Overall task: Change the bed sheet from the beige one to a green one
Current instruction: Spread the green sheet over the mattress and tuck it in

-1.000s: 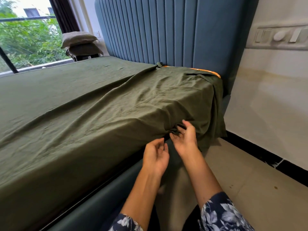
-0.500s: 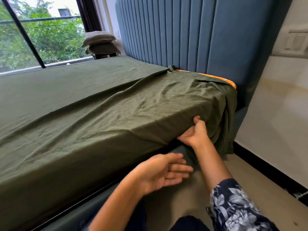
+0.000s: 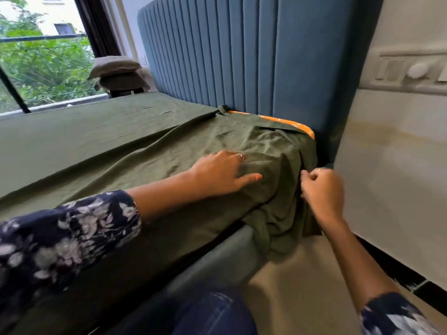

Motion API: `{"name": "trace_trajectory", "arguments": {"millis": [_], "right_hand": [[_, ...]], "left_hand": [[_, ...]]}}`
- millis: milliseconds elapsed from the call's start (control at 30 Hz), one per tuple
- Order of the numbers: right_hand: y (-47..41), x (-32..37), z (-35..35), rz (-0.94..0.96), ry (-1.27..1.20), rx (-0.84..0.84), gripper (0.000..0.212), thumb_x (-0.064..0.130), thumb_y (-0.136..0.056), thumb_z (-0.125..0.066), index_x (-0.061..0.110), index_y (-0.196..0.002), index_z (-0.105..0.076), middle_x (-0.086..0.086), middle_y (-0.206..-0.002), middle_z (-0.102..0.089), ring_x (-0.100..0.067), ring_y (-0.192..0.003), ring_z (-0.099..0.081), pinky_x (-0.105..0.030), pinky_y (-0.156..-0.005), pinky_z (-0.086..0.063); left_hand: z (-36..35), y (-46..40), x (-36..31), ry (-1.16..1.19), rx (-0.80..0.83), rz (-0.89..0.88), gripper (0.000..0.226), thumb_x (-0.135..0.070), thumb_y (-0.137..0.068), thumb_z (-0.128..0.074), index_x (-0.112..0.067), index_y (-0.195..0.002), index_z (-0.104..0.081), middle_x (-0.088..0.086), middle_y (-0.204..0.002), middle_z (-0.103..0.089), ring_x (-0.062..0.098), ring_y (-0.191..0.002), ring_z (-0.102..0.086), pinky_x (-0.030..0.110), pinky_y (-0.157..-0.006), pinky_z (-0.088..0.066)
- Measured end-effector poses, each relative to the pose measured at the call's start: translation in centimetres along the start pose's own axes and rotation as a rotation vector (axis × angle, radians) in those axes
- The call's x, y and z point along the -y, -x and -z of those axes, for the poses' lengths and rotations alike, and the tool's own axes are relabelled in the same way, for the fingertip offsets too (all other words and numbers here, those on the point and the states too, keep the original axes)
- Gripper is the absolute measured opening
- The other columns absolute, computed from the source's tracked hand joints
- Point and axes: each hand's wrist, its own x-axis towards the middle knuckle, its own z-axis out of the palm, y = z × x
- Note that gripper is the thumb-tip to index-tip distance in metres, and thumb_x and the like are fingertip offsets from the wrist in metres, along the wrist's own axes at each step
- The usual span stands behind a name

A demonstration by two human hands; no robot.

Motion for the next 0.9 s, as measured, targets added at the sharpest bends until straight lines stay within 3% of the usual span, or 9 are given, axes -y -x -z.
{"name": "trace_trajectory", "arguments": {"millis": [100,167,267,367,600,767,900], "right_hand": [[-2.8,0.7,1.6,0.145,0.081,-0.177,0.022,0.028,-0.093,-0.054,0.01,-0.087,-0.064,-0.014,-0.087,-0.066,-0.036,-0.084,-0.06,-0.032,-0.065,-0.042],[-5.2,2.5,1.5,0.242,0.13,-0.211,0.02,0.027,-0.093,-0.053,0.01,-0.093,-0.064,-0.013,-0.095,-0.064,-0.035,-0.09,-0.059,-0.034,-0.068,-0.042],[-9.2,5.3,0.5,0.338,0.271,-0.067,0.03,0.032,-0.093,-0.053,0.008,-0.108,-0.062,-0.016,-0.113,-0.056,-0.039,-0.106,-0.053,-0.042,-0.087,-0.044],[-11.6,7.2,-0.8,0.358,0.41,0.109,0.042,0.042,-0.093,-0.05,0.009,-0.117,-0.058,-0.015,-0.121,-0.051,-0.04,-0.112,-0.049,-0.046,-0.094,-0.042],[-13.7,6.1,-3.1,0.469,0.54,0.25,0.063,0.059,-0.085,-0.054,0.016,-0.131,-0.048,-0.013,-0.129,-0.049,-0.041,-0.117,-0.048,-0.049,-0.097,-0.04],[-14.4,5.3,-4.3,0.655,0.452,0.182,0.058,0.052,-0.087,-0.054,0.011,-0.127,-0.053,-0.017,-0.123,-0.052,-0.044,-0.11,-0.049,-0.051,-0.094,-0.041],[-14.7,4.5,-4.8,1.029,0.147,0.128,0.048,0.05,-0.089,-0.044,0.013,-0.114,-0.062,-0.01,-0.121,-0.058,-0.035,-0.111,-0.051,-0.048,-0.094,-0.036]], "left_hand": [[-1.8,-2.5,-0.7,-0.031,-0.016,-0.052,0.072,-0.068,-0.087,-0.039,-0.017,-0.138,-0.044,0.002,-0.139,-0.051,0.024,-0.122,-0.053,0.042,-0.097,-0.048],[-2.3,-3.9,-1.2,-0.054,-0.026,-0.058,0.063,-0.057,-0.092,-0.043,-0.014,-0.138,-0.043,0.003,-0.14,-0.048,0.024,-0.124,-0.051,0.04,-0.098,-0.047],[-2.9,-4.4,-1.7,-0.106,-0.112,-0.069,0.053,-0.047,-0.094,-0.043,-0.01,-0.133,-0.05,0.006,-0.133,-0.054,0.024,-0.116,-0.056,0.034,-0.088,-0.05],[-4.0,-4.3,-1.6,-0.133,-0.2,-0.07,0.056,-0.048,-0.084,-0.04,-0.009,-0.112,-0.069,0.007,-0.109,-0.07,0.021,-0.096,-0.068,0.026,-0.073,-0.055],[-6.8,-5.0,-1.5,-0.154,-0.346,-0.084,0.06,-0.042,-0.087,-0.031,-0.004,-0.114,-0.068,0.015,-0.113,-0.069,0.031,-0.101,-0.067,0.035,-0.08,-0.057],[-6.4,-4.8,-1.9,-0.275,-0.398,-0.062,0.058,-0.043,-0.093,-0.031,-0.005,-0.116,-0.066,0.014,-0.116,-0.067,0.029,-0.104,-0.066,0.034,-0.082,-0.056],[-6.0,-4.3,-2.3,-0.382,-0.414,-0.069,0.05,-0.041,-0.098,-0.035,-0.007,-0.116,-0.066,0.011,-0.117,-0.067,0.026,-0.105,-0.065,0.035,-0.084,-0.055]]}}
